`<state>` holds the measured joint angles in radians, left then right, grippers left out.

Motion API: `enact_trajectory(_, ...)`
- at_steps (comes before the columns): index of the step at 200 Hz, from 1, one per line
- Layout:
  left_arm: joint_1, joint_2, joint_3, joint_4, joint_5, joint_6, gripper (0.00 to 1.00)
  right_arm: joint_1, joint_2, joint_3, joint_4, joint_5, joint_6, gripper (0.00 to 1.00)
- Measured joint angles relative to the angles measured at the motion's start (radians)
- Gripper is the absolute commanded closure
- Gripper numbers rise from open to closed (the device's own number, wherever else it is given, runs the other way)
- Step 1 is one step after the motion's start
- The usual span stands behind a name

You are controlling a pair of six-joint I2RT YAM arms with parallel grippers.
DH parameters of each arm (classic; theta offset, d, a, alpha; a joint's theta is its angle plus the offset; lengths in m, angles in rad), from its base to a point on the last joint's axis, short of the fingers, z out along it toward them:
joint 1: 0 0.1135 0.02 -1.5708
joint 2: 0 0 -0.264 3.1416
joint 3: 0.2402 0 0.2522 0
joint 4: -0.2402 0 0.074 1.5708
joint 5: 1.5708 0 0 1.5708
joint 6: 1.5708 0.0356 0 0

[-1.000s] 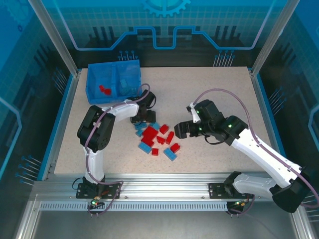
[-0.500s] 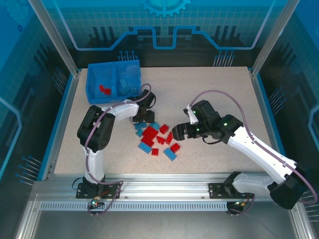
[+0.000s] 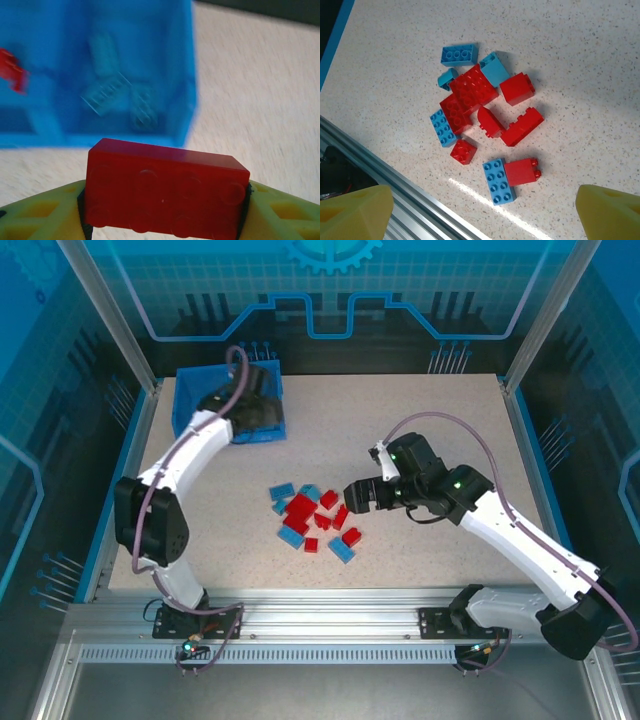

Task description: Sort the legos into containers by color

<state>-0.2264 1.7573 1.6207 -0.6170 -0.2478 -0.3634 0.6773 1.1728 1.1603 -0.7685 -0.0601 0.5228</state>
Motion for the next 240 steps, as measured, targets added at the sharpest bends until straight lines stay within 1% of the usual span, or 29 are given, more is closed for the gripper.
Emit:
enact_trajectory(19, 0.120, 0.026, 0.063, -0.008, 0.006, -0.002, 0.51, -0.005, 0.038, 0.032, 0.002, -0.001, -0.007, 0.05)
enact_trajectory(31, 0.188, 0.067, 0.106, -0.008, 0.026, -0.012, 0.51, -0.010, 0.070, 0.053, 0.002, -0.003, -0.016, 0.05)
enact_trajectory(56, 0.286, 0.196, 0.199, -0.027, 0.073, -0.057, 0.49, -0.018, 0.128, 0.084, 0.001, -0.013, -0.035, 0.05)
enact_trajectory(84, 0.347, 0.363, 0.325, -0.067, 0.143, -0.120, 0.46, -0.026, 0.156, 0.103, -0.002, -0.027, -0.051, 0.05)
enact_trajectory(105, 0.383, 0.474, 0.418, -0.091, 0.217, -0.184, 0.44, -0.030, 0.158, 0.104, -0.002, -0.031, -0.052, 0.05)
enact_trajectory(113, 0.396, 0.511, 0.452, -0.102, 0.240, -0.206, 0.41, -0.031, 0.158, 0.104, -0.002, -0.031, -0.052, 0.05)
enact_trajectory(127, 0.415, 0.565, 0.509, -0.119, 0.266, -0.240, 0.31, -0.031, 0.158, 0.104, -0.002, -0.031, -0.051, 0.05)
enact_trajectory(144, 0.432, 0.615, 0.572, -0.141, 0.289, -0.264, 0.25, -0.031, 0.158, 0.104, -0.002, -0.031, -0.051, 0.05)
enact_trajectory(163, 0.437, 0.633, 0.617, -0.156, 0.309, -0.282, 0.21, -0.031, 0.158, 0.104, -0.002, -0.031, -0.051, 0.05)
enact_trajectory(185, 0.435, 0.627, 0.628, -0.157, 0.325, -0.290, 0.20, -0.031, 0.162, 0.105, -0.002, -0.030, -0.052, 0.05)
enact_trajectory(197, 0.433, 0.617, 0.617, -0.153, 0.332, -0.291, 0.22, -0.031, 0.168, 0.108, -0.002, -0.030, -0.052, 0.05)
enact_trajectory(221, 0.432, 0.546, 0.524, -0.129, 0.349, -0.293, 0.22, -0.035, 0.184, 0.110, -0.001, -0.030, -0.052, 0.05)
enact_trajectory(240, 0.428, 0.414, 0.379, -0.084, 0.360, -0.293, 0.22, -0.043, 0.208, 0.111, 0.002, -0.029, -0.056, 0.05)
